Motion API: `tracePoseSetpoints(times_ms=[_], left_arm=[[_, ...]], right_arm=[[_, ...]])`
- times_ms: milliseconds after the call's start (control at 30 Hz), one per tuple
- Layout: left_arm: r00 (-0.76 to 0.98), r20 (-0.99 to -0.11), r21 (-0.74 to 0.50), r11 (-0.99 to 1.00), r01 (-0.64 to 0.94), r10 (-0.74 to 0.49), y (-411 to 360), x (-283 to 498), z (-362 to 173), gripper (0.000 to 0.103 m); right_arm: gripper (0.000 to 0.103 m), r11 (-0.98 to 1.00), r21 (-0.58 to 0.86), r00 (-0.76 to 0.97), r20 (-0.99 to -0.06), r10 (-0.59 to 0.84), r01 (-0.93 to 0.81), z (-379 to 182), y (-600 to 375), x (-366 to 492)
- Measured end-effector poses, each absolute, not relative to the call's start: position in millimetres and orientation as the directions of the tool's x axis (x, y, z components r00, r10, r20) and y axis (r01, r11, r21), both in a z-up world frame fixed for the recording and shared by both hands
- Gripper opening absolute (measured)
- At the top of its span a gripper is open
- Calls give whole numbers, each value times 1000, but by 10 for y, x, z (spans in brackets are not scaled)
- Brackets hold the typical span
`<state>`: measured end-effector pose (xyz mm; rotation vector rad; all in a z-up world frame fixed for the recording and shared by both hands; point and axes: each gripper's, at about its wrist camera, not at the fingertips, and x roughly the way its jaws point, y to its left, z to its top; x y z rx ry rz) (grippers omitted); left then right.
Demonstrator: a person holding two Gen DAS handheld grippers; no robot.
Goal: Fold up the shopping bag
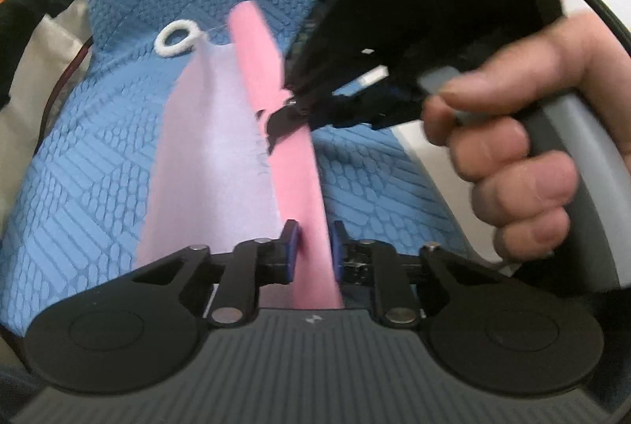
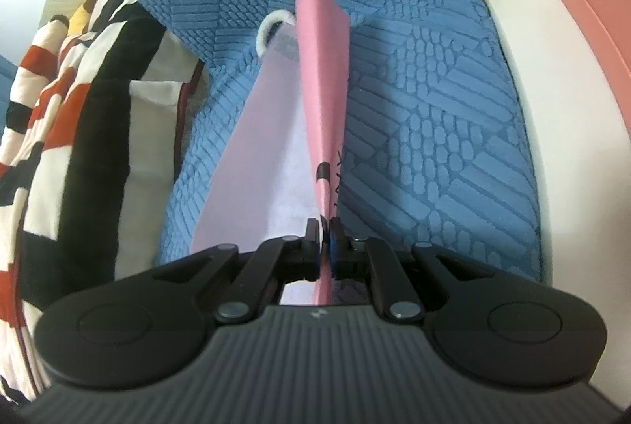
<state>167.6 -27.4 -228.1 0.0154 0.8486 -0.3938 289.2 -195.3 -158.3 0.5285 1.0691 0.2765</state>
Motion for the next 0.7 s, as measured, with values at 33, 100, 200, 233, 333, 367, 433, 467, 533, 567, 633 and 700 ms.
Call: tracePoseSetpoints(times_ms=[33, 100, 200, 233, 333, 367, 433, 467, 533, 567, 633, 700], left_arm=[[591, -735, -154, 931, 331, -332, -263, 1693, -2280, 13], [587, -730, -195, 929, 314, -351, -224, 1729, -2277, 10], [578, -712, -289, 917, 276, -398, -112, 1771, -2309, 9], [575, -708, -318, 912, 260, -410, -58, 1799, -2316, 8], [561, -695, -418, 887, 194, -450, 133, 1935, -2386, 5], [558, -691, -449, 877, 168, -460, 190, 1955, -2404, 5], [550, -684, -503, 856, 121, -479, 300, 1984, -2452, 5], [543, -680, -535, 840, 93, -493, 361, 2005, -2485, 5], [537, -670, -581, 812, 50, -512, 445, 2039, -2528, 5], [536, -666, -599, 800, 28, -518, 485, 2037, -2549, 5], [527, -657, -637, 771, -7, -539, 544, 2053, -2612, 5], [516, -649, -669, 742, -39, -559, 604, 2078, -2674, 5]], right_arm=[[8, 845, 534, 465, -758, 457, 40, -1584, -1964, 2885], [9, 848, 528, 472, -759, 448, 43, -1583, -1981, 2871], [12, 845, 532, 484, -752, 447, 47, -1564, -2014, 2864], [14, 844, 535, 488, -749, 449, 46, -1556, -2017, 2863], [24, 834, 552, 508, -723, 469, 17, -1504, -2014, 2843], [27, 827, 562, 513, -710, 482, 1, -1481, -2014, 2837], [32, 822, 569, 526, -691, 495, -24, -1444, -2002, 2807], [32, 823, 567, 535, -684, 496, -38, -1427, -1993, 2788], [32, 824, 564, 544, -674, 500, -59, -1398, -1963, 2776], [32, 821, 566, 551, -665, 505, -70, -1384, -1946, 2771], [32, 821, 564, 564, -652, 507, -87, -1363, -1905, 2769], [32, 827, 553, 577, -645, 501, -99, -1351, -1862, 2768]])
